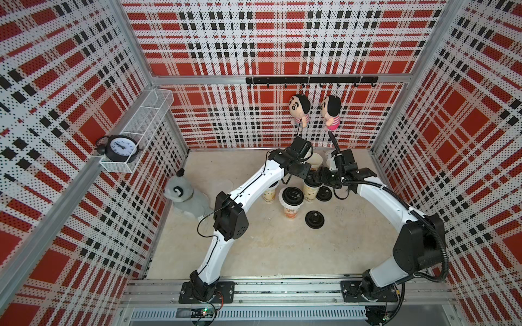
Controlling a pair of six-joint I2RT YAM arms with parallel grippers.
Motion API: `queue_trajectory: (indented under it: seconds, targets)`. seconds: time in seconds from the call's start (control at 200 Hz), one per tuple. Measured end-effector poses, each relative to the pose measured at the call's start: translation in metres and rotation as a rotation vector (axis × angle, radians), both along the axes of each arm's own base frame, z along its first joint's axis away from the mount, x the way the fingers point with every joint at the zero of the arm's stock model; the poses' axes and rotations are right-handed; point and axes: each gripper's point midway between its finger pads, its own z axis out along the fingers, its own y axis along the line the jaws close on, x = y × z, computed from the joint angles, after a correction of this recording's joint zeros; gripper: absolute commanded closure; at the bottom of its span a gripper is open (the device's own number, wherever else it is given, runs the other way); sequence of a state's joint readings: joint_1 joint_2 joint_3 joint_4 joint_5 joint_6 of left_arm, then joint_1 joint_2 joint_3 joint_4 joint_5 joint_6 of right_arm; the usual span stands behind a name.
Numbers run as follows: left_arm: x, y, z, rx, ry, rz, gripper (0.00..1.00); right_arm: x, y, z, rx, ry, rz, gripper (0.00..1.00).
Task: Put the leak-proof paper on the milk tea cups
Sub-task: Secure the cup lid on the cup.
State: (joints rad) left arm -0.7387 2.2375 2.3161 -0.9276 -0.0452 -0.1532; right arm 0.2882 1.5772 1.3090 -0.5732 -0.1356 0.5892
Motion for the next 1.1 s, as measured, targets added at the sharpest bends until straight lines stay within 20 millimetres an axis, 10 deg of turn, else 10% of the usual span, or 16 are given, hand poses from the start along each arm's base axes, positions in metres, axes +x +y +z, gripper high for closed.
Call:
queue_trajectory:
  seconds: [0.491,0.812,0.892,1.102]
  targets:
    - [-0.008,0.011,0.06,-0.123,-0.132,0.01,0.54,0.01,-0.003,0.01,-0.065,0.059,-0.009,0.31]
    - [-0.009,0.015,0.055,-0.115,-0.133,0.02,0.55,0.01,-0.007,0.019,-0.09,0.058,-0.008,0.15]
    - [-0.011,0.017,0.053,-0.11,-0.13,0.022,0.49,0.008,-0.013,0.023,-0.13,0.059,-0.014,0.0]
    - [-0.025,0.038,0.06,-0.118,-0.136,0.051,0.27,0.02,-0.038,0.064,-0.228,-0.022,-0.055,0.0]
